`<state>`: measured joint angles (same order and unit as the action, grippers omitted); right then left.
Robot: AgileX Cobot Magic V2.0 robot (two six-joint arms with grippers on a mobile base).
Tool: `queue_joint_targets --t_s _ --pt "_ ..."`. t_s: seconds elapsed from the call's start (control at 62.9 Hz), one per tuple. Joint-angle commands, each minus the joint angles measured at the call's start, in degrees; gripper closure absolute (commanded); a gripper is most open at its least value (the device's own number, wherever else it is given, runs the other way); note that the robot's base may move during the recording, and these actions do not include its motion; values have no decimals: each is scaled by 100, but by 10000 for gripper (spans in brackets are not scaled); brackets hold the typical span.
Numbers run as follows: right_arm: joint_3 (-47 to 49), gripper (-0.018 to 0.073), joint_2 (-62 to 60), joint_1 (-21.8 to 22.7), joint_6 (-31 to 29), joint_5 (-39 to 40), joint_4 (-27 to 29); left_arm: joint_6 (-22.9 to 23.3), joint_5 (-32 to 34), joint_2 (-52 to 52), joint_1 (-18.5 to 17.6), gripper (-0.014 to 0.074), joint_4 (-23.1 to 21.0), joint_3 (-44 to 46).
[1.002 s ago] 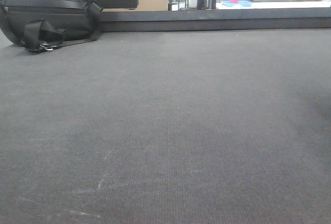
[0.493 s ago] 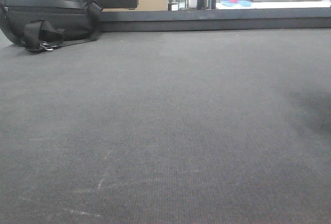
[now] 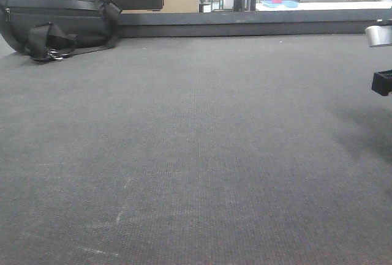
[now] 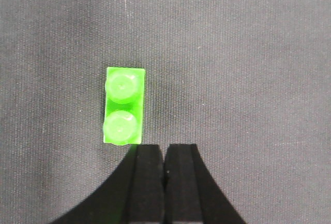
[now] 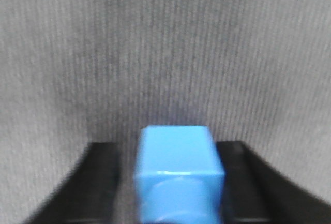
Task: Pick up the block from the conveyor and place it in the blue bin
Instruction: 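Close left gripper on green block and right gripper on blue block, then lift both held blocks up off the conveyor belt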
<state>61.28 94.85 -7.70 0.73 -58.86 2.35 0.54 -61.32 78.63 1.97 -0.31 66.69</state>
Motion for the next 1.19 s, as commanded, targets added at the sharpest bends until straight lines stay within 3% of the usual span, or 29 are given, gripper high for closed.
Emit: queue_joint_targets --t_s 0.0,0.127,0.398,0.636,0.731,0.954,1.177 --pt "35 398 8 27 -25 32 -51 -9 -22 -7 5 708 -44 41" --pt "35 734 8 27 -25 -25 -51 -9 42 -8 5 708 -44 41" --pt "224 721 -676 27 -25 -497 -51 -17 114 317 5 708 -84 41" --pt "423 721 -1674 27 -25 -270 -51 -197 228 625 5 700 -71 41" --pt "423 721 -1948 27 -25 -122 -51 -197 347 625 5 618 -40 41" --pt "423 721 -2179 27 -25 62 -51 -186 433 662 41 280 288 17" --pt "423 721 -2179 27 -25 61 0 -186 363 1096 243 246 311 -76"
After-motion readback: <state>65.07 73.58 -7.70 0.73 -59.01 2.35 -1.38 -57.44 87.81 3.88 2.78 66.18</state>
